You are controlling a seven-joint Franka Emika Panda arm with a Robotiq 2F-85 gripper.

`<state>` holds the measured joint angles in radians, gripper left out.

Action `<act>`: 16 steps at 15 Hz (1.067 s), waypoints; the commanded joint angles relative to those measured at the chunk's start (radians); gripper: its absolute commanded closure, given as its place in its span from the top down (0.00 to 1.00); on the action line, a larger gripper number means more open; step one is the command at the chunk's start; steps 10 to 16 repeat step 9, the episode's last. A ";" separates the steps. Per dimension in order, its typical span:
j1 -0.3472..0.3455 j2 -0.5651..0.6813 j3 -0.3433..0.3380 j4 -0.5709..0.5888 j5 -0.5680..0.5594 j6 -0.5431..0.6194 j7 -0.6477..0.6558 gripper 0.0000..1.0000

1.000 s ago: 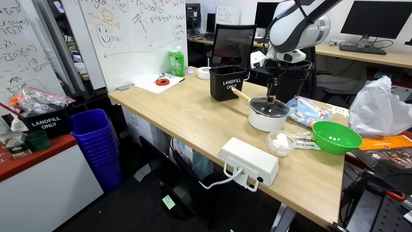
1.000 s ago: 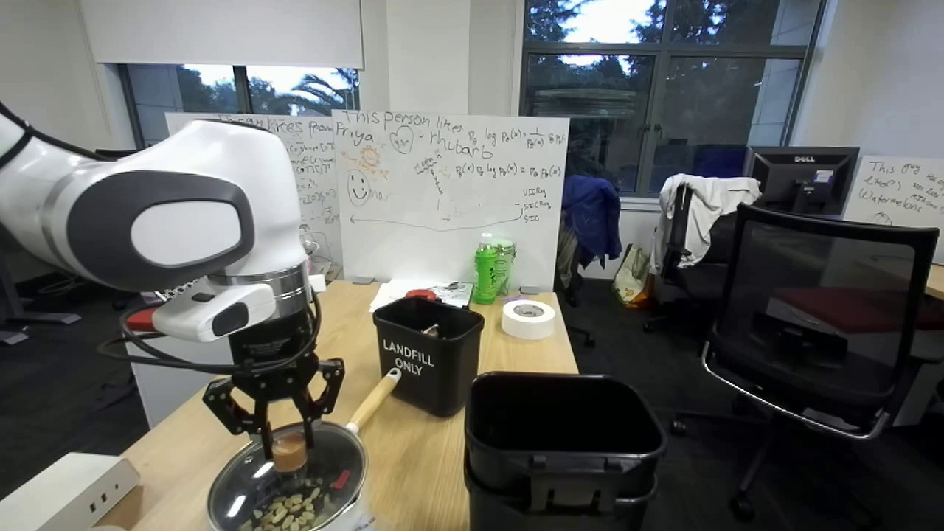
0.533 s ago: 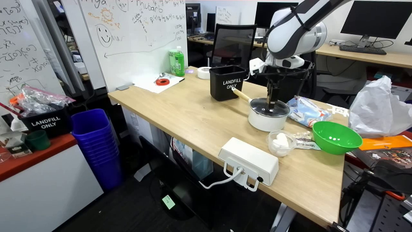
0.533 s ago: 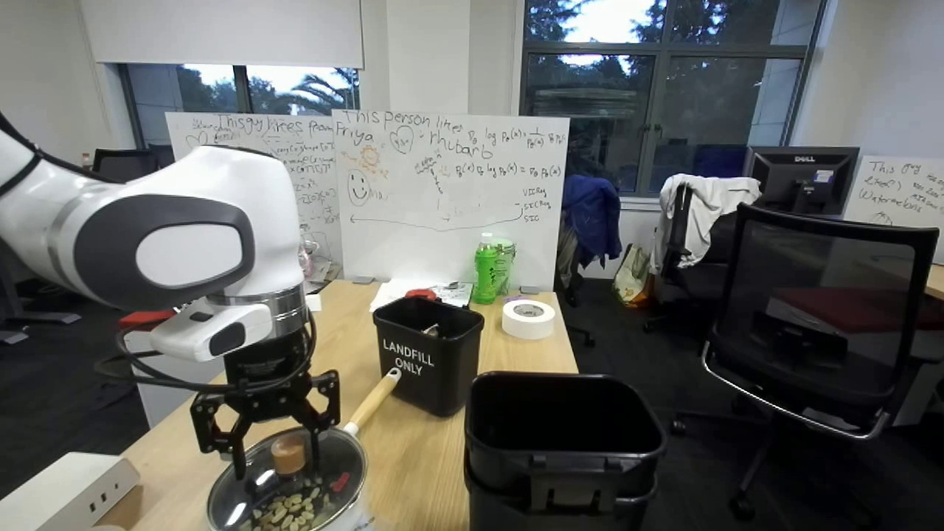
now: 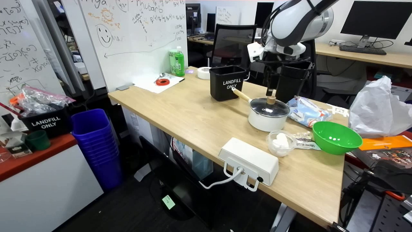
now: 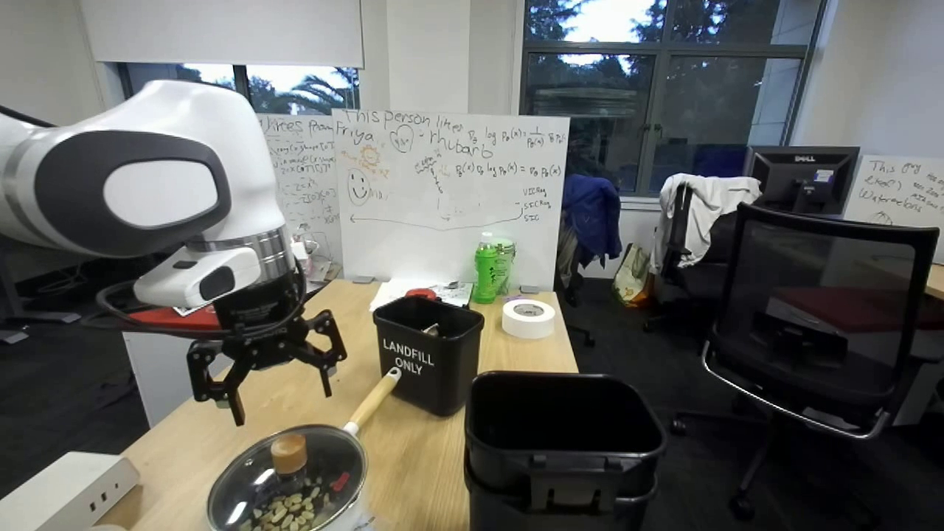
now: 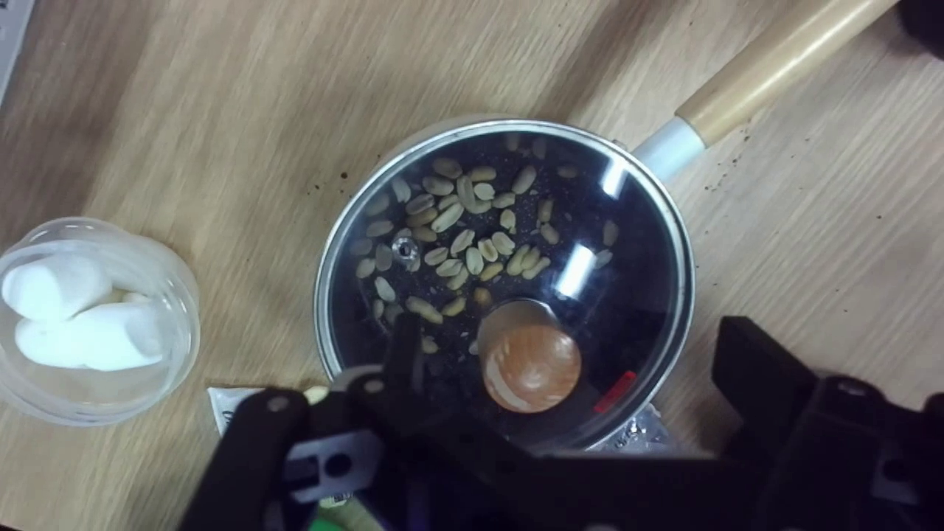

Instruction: Put the lid on the white pot.

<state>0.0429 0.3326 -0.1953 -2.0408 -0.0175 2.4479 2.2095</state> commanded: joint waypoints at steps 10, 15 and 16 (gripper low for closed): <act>-0.011 -0.017 0.016 -0.013 -0.012 0.000 -0.015 1.00; -0.011 -0.017 0.016 -0.013 -0.012 0.000 -0.015 1.00; -0.011 -0.017 0.016 -0.013 -0.012 0.000 -0.015 1.00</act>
